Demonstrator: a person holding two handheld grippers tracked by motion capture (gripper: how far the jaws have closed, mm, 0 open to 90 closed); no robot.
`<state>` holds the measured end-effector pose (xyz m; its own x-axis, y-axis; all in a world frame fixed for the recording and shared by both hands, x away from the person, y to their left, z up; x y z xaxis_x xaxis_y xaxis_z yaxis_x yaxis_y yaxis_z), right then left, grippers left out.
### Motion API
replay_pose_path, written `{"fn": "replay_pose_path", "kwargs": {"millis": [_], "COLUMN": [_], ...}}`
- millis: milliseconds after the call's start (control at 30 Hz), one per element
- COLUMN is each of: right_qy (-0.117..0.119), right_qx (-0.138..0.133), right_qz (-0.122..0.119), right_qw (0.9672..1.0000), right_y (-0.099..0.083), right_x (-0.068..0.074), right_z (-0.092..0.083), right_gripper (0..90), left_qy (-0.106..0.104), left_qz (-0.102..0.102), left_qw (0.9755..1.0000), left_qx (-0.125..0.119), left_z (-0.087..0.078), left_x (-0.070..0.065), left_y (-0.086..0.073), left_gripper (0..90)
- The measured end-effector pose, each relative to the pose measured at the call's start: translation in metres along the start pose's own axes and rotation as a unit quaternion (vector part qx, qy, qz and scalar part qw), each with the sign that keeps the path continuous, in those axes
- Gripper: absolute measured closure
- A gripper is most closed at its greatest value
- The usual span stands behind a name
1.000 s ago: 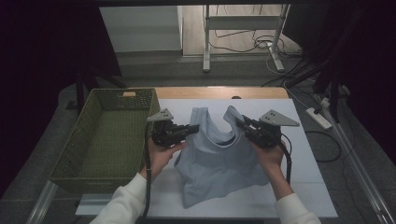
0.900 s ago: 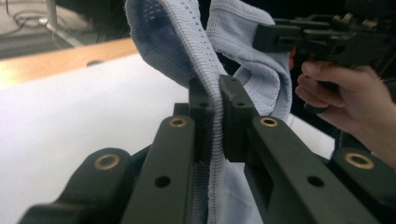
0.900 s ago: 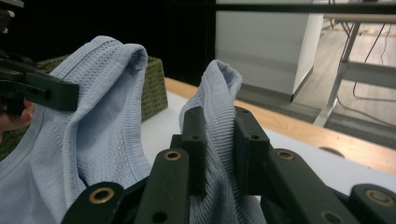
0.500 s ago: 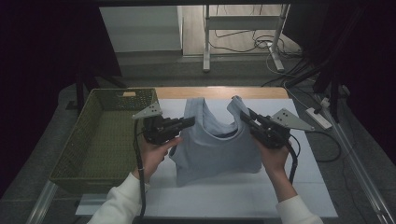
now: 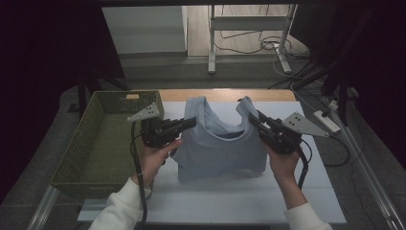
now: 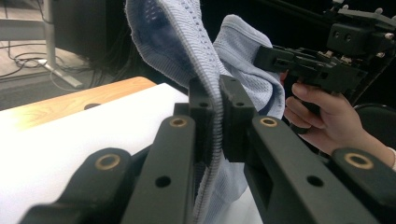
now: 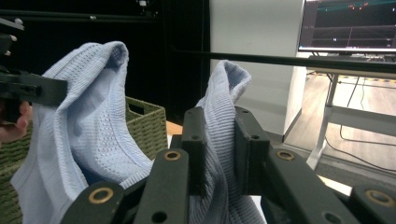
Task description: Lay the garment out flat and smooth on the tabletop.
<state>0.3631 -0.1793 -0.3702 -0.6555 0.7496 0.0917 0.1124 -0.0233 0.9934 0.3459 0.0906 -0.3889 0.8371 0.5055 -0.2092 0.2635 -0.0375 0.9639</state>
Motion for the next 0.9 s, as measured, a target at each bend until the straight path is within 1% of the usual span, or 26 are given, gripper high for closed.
{"fn": "replay_pose_path", "kwargs": {"millis": [133,167,233,300,367,433,500,533,700,900], "right_qy": [0.007,0.010,0.013,0.017,0.020,0.020,0.019,0.018,0.020,0.023], "right_qx": [-0.013,-0.017,-0.025,-0.033,-0.040,-0.041,-0.039,-0.037,-0.027,-0.021], "right_qz": [0.000,-0.002,-0.019,-0.027,-0.034,-0.041,-0.047,-0.047,-0.040,-0.029], "right_qw": [0.9999,0.9998,0.9994,0.9989,0.9984,0.9981,0.9979,0.9980,0.9986,0.9991], "right_y": [0.009,0.011,0.019,0.025,0.029,0.029,0.028,0.027,0.021,0.018], "right_x": [0.010,0.014,0.024,0.033,0.040,0.044,0.046,0.045,0.041,0.040], "right_z": [-0.014,-0.019,-0.032,-0.042,-0.048,-0.050,-0.050,-0.050,-0.045,-0.044], "right_gripper": [76.0,76.0,75.8,75.8,75.8,75.8,75.8,75.8,75.8,75.8], "left_qy": [-0.011,-0.014,-0.018,-0.020,-0.023,-0.025,-0.025,-0.025,-0.023,-0.024], "left_qz": [0.001,0.007,0.017,0.023,0.026,0.026,0.024,0.021,0.016,0.018], "left_qw": [0.9999,0.9998,0.9996,0.9994,0.9993,0.9993,0.9994,0.9994,0.9996,0.9995], "left_qx": [-0.007,-0.008,-0.011,-0.014,-0.013,-0.011,-0.008,-0.007,-0.008,-0.009], "left_z": [-0.010,-0.014,-0.021,-0.027,-0.029,-0.029,-0.028,-0.027,-0.026,-0.029], "left_x": [-0.010,-0.015,-0.024,-0.030,-0.034,-0.035,-0.034,-0.033,-0.030,-0.033], "left_y": [0.005,0.008,0.011,0.012,0.012,0.011,0.009,0.008,0.007,0.008], "left_gripper": [84.1,84.1,84.1,84.1,84.1,84.1,84.1,84.1,84.1,84.1]}}
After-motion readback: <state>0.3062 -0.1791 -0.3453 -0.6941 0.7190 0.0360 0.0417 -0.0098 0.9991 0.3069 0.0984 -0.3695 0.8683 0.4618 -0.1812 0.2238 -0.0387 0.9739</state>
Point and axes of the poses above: each handheld gripper's, and its own axes: z roughly forward along the jaws, y roughly out of its top, x roughly to its left, the point moved 6 cm from there along z, roughly forward along the jaws, and after that the axes turned 6 degrees about z, right-handed, at the moved point
